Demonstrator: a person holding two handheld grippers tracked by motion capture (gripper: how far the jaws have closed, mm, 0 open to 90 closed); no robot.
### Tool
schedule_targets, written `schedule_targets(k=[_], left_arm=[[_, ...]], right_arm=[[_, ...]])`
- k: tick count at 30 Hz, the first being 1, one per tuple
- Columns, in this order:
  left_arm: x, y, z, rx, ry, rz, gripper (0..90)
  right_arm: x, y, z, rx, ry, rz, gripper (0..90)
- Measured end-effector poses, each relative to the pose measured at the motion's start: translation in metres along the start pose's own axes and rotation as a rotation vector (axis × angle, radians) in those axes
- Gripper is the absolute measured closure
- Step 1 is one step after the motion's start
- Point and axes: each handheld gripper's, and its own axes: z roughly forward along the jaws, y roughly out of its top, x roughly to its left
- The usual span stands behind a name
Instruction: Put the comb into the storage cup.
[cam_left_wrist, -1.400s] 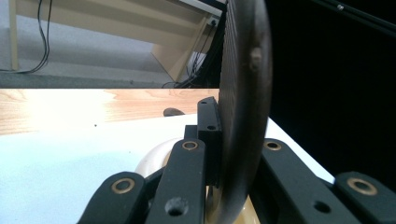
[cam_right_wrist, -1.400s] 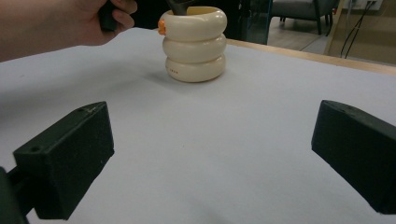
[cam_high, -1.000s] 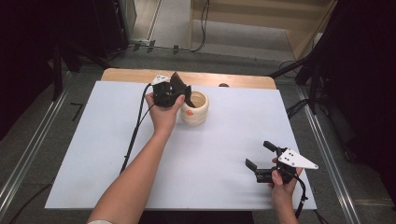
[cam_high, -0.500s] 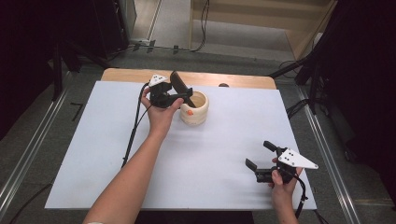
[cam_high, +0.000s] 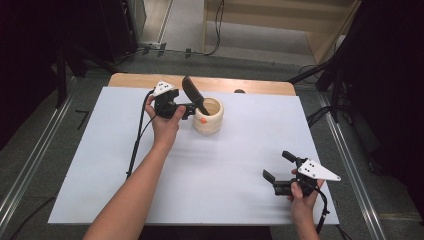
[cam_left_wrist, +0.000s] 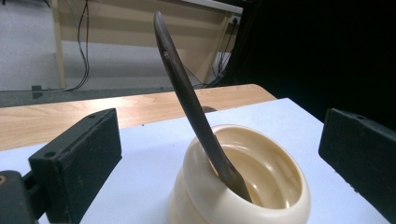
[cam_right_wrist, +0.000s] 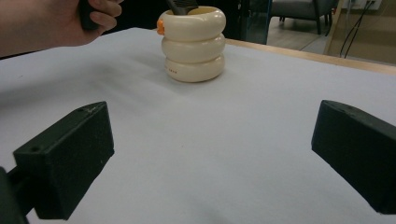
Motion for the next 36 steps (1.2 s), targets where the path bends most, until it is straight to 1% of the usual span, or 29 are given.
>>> schedule_targets(k=[4,11,20,29,36], left_arm=[[0.0,0.0,-0.005,0.0,-0.002,0.009,0.0],[-0.002,0.0,-0.015,0.002,-0.008,0.046,0.0],[-0.004,0.0,-0.025,0.002,-0.022,0.064,0.0],[-0.004,-0.006,-0.036,-0.002,-0.032,0.066,0.0],[-0.006,-0.007,-0.048,-0.01,-0.034,0.079,0.0]], right_arm=[[0.0,0.0,0.0,-0.002,0.0,0.002,0.0],[0.0,0.0,0.0,-0.002,0.0,0.002,0.0],[0.0,0.0,0.001,-0.001,0.001,-0.001,0.0],[0.001,0.0,0.0,0.0,0.001,0.0,0.0],[0.001,0.0,0.0,-0.001,0.001,-0.003,0.0]])
